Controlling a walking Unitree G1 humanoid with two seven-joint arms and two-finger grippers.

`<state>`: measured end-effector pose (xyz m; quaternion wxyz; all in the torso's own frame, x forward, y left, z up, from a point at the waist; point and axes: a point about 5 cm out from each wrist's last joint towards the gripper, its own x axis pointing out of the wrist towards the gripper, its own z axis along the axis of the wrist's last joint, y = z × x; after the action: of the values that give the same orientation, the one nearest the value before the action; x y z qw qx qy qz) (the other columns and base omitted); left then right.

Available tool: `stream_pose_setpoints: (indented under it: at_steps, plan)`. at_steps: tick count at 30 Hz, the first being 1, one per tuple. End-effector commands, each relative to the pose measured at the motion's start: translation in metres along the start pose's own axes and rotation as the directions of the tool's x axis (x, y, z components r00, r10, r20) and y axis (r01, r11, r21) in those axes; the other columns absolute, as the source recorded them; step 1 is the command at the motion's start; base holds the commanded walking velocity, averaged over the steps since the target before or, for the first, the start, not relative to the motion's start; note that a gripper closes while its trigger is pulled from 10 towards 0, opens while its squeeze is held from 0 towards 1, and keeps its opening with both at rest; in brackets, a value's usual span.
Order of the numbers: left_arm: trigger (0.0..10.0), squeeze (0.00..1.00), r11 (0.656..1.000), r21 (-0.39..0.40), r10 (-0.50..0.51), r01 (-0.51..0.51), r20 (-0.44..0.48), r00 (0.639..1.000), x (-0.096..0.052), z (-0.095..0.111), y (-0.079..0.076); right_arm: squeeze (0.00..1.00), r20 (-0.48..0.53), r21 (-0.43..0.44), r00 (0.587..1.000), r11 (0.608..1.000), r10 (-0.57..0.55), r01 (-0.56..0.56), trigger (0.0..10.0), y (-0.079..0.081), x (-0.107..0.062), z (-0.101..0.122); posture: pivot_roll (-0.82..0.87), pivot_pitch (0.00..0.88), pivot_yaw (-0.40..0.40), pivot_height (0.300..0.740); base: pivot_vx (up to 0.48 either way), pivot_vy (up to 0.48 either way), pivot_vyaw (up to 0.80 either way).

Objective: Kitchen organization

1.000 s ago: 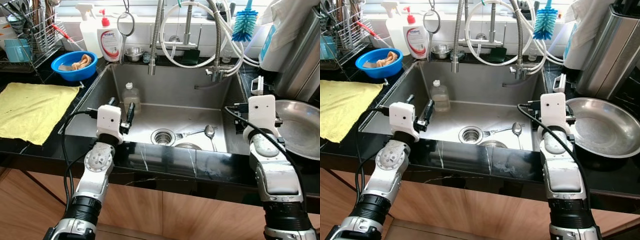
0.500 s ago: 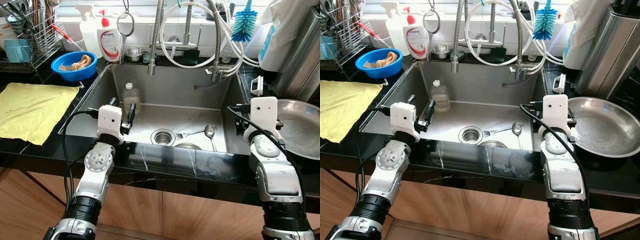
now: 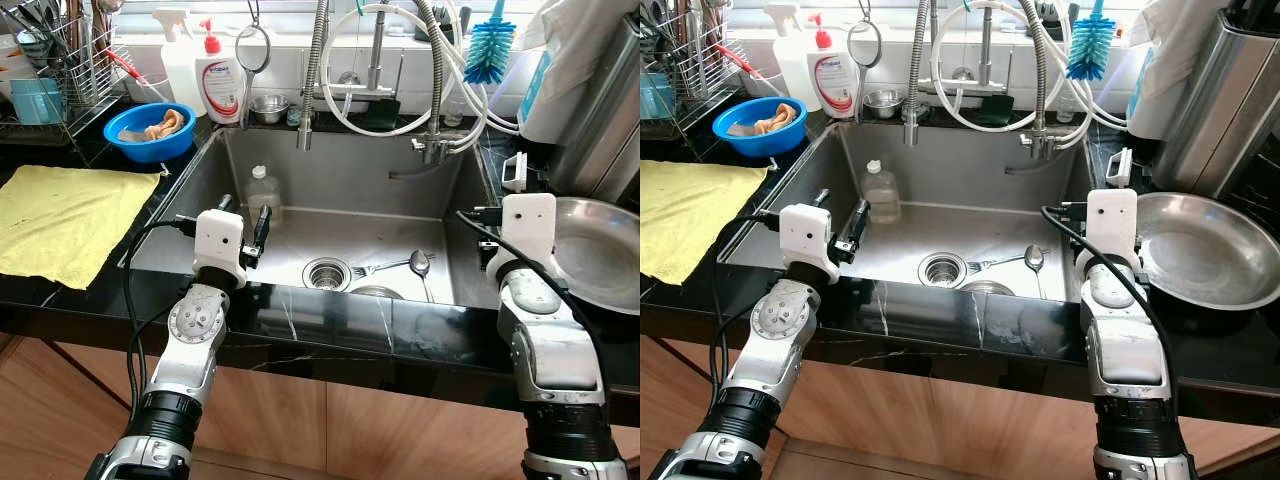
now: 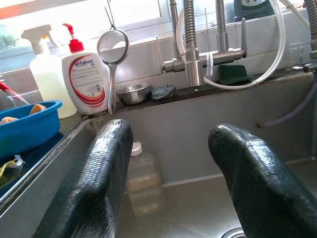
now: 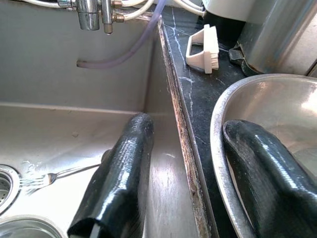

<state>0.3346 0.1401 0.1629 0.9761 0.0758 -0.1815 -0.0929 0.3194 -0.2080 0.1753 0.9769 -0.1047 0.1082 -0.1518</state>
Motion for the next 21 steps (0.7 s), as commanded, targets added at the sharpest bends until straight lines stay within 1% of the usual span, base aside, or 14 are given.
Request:
stream_pose_setpoints:
  at_steps: [1,9,11,13,15,18,21]
  plan:
    - [10.0,0.00,1.000,0.022,-0.009,0.009,0.011,1.000,0.003,0.003,0.003,0.00,-0.012,0.015,1.000,1.000,0.009,-0.008,0.0,0.002,0.002,0.000,-0.02,0.000,0.023,0.720,0.000,0.000,0.00]
    - [10.0,0.00,1.000,0.028,-0.013,0.012,0.015,1.000,0.005,0.004,0.005,0.00,-0.006,0.023,1.000,1.000,0.017,-0.017,0.0,0.005,0.002,0.002,-0.01,0.000,0.026,0.720,0.000,0.000,0.00]
    - [10.0,0.00,0.999,0.029,-0.014,0.014,0.016,1.000,0.005,0.005,0.006,0.00,0.024,0.033,1.000,0.999,0.004,-0.005,0.0,0.005,0.001,0.007,-0.01,0.000,0.027,0.720,0.000,0.000,0.00]
    - [10.0,0.00,0.999,0.029,-0.015,0.015,0.013,1.000,0.005,0.004,0.005,0.00,0.094,0.003,0.995,0.999,-0.043,0.043,0.0,0.003,-0.001,0.018,-0.01,0.000,0.028,0.720,0.000,0.000,0.00]
    - [10.0,0.00,0.999,0.029,-0.016,0.015,0.011,1.000,0.005,0.003,0.005,0.00,0.110,0.002,0.993,0.999,-0.050,0.050,0.0,0.003,-0.002,0.021,-0.01,0.000,0.028,0.720,0.000,0.000,0.00]
    - [10.0,0.00,1.000,0.028,-0.013,0.013,0.006,1.000,0.005,0.003,0.006,0.00,0.160,-0.005,0.986,0.999,-0.035,0.036,0.0,0.010,-0.005,0.030,-0.01,0.000,0.029,0.720,0.000,0.000,0.00]
    - [10.0,0.00,1.000,0.029,-0.006,0.006,0.003,1.000,0.005,0.002,0.008,0.00,0.212,-0.028,0.977,1.000,0.006,0.000,0.0,0.024,-0.010,0.041,-0.01,0.000,0.027,0.720,0.000,0.000,0.00]
